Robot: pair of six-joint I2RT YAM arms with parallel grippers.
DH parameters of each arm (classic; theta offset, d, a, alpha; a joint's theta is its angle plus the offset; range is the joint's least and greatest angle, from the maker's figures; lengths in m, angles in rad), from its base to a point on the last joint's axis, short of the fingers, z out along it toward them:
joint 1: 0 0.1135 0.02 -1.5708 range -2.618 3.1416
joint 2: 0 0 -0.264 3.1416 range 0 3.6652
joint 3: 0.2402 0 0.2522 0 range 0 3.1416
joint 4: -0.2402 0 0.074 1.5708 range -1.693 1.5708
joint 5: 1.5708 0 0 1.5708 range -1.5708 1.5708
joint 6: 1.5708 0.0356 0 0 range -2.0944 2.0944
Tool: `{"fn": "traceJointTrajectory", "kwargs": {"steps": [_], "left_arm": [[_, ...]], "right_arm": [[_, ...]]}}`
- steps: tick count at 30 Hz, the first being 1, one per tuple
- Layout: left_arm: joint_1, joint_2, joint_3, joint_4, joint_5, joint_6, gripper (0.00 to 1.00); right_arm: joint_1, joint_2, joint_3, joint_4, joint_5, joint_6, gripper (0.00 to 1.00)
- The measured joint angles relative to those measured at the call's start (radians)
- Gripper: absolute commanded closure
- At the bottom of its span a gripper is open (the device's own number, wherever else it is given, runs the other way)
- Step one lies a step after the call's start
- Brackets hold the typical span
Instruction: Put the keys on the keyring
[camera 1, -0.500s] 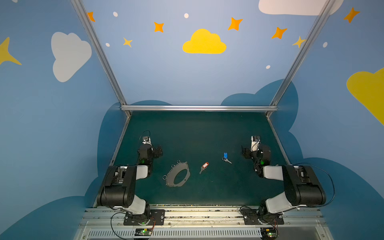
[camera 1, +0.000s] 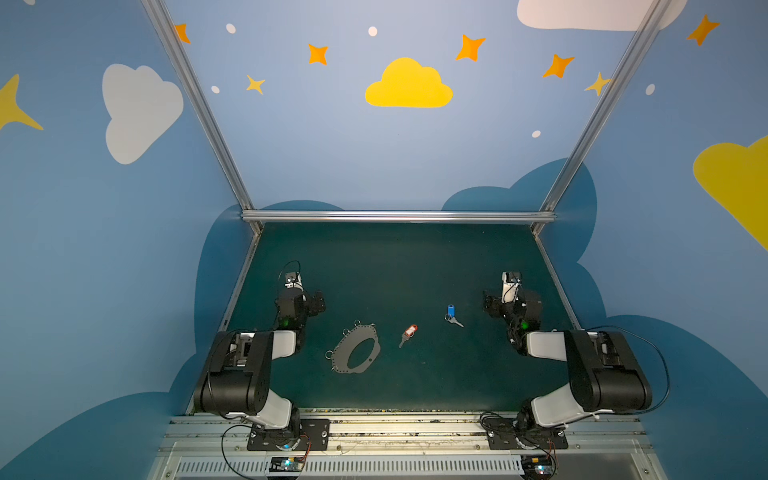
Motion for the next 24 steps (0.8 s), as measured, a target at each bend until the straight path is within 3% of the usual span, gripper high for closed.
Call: {"fn": "traceJointTrajectory", "kwargs": {"steps": [24], "left_arm": [[0.004, 0.0, 0.0, 0.0, 0.01, 0.0, 0.0]], "right_arm": [[-0.005, 0.0, 0.0, 0.0, -0.008, 0.0, 0.13]]}}
